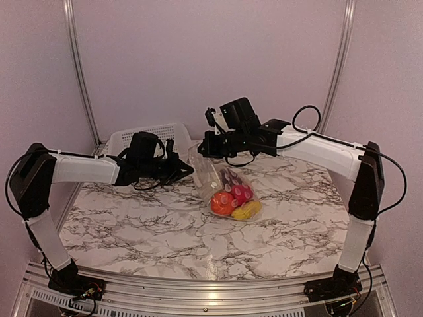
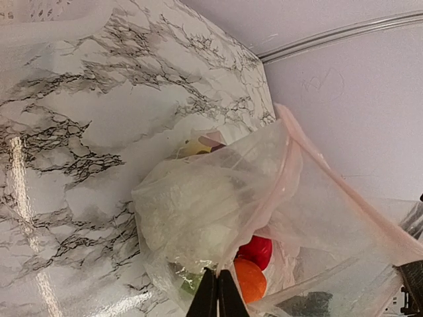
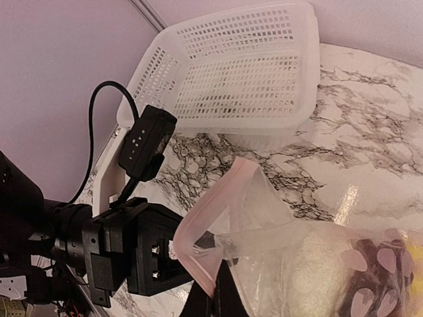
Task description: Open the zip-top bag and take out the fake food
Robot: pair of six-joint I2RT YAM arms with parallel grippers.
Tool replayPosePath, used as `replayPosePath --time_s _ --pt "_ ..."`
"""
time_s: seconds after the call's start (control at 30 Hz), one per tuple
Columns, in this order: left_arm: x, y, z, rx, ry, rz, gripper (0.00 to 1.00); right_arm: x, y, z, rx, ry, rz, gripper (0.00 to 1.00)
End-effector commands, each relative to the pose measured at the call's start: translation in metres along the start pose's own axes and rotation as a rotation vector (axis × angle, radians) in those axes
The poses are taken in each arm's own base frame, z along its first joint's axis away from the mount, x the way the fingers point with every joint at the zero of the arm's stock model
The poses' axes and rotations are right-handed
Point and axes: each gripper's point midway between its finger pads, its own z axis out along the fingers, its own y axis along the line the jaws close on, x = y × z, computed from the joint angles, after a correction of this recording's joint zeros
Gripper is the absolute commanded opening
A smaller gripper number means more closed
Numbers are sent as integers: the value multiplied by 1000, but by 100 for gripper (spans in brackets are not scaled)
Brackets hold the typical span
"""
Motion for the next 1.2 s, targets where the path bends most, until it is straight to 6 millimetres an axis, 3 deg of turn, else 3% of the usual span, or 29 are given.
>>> replayPosePath --time_s 0.0,0.27,0.37,0.47,0.53,0.63,0.8,0.9,1.07,1.17 --pt "2 9 -16 -116 24 44 0 -19 0 -19 -8 -64 9 0" --pt "7 73 -64 -353 47 18 0 -15 -36 -23 51 -62 39 0" --pt "12 92 -71 -389 78 13 0 -10 -43 -21 63 -51 35 0" --pt "18 125 -77 -529 110 40 0 -3 -47 -16 63 -32 32 0" --pt "21 131 -75 -547 132 63 0 2 -44 -10 37 -14 27 0" --pt "14 98 -67 -409 120 132 0 13 -33 1 -34 33 15 0" --pt "-7 34 -78 -210 0 208 33 17 -5 10 -115 54 -28 0" --pt "-12 3 -86 -128 -54 235 44 18 5 13 -138 60 -35 0" --pt "-6 -32 -77 -38 -56 246 43 20 9 18 -143 67 -35 0" --pt "6 -34 -57 -16 -11 212 35 19 9 19 -140 66 -32 0"
